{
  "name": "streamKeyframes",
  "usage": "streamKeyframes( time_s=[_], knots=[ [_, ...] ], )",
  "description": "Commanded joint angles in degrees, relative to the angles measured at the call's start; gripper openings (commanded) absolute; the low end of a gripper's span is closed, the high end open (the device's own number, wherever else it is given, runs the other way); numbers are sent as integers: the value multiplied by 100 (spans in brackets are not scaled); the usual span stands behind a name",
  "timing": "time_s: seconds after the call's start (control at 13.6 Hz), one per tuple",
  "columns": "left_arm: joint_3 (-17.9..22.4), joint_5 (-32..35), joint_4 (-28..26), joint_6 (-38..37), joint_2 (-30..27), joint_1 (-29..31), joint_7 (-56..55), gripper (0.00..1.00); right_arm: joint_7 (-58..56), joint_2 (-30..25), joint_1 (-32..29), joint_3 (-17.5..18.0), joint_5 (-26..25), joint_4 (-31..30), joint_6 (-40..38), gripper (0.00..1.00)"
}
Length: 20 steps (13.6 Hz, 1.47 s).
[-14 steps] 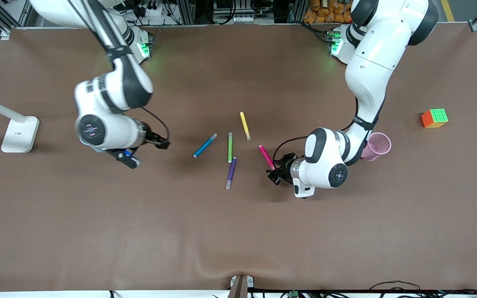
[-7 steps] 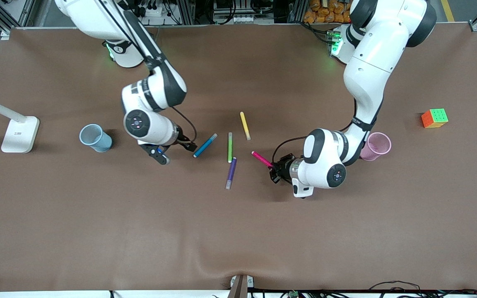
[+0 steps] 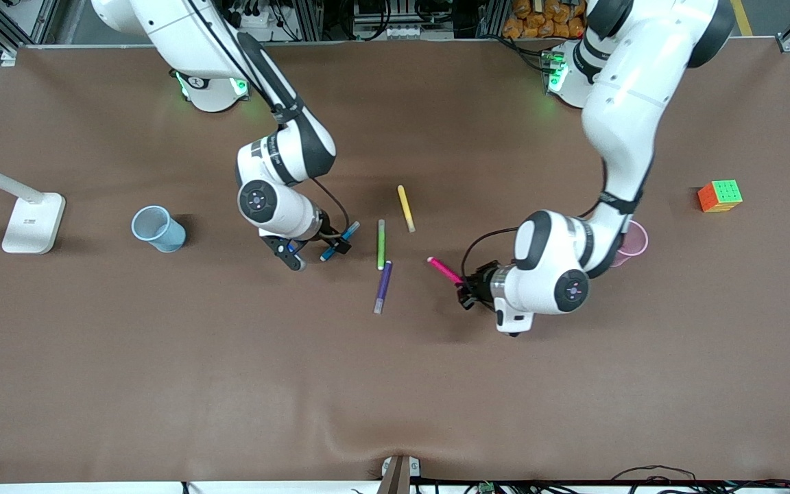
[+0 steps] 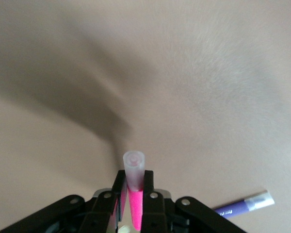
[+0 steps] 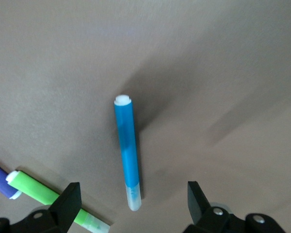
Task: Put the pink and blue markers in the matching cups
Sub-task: 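Carry the pink marker to the pink cup while the right gripper lifts the blue marker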
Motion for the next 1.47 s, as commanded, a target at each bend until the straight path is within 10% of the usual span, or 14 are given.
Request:
streamKeyframes(
  time_s=[0.0,0.88,1.18,1.4],
  knots=[
    [26,656,-168,-762,-741,248,-39,0,95,146,228,-58,151,-14,300,76],
    [26,2003,-1248,-1291,-2402,890,-13,0,201,481,475,-58,477,48,591,49],
    [17,2468,-1723,-1291,-2956,1040,22,0,201,489,510,-58,486,48,574,4],
    [17,2609,-1890,-1300,-3255,1294,179,0,174,428,440,-58,486,57,390,0]
  ],
)
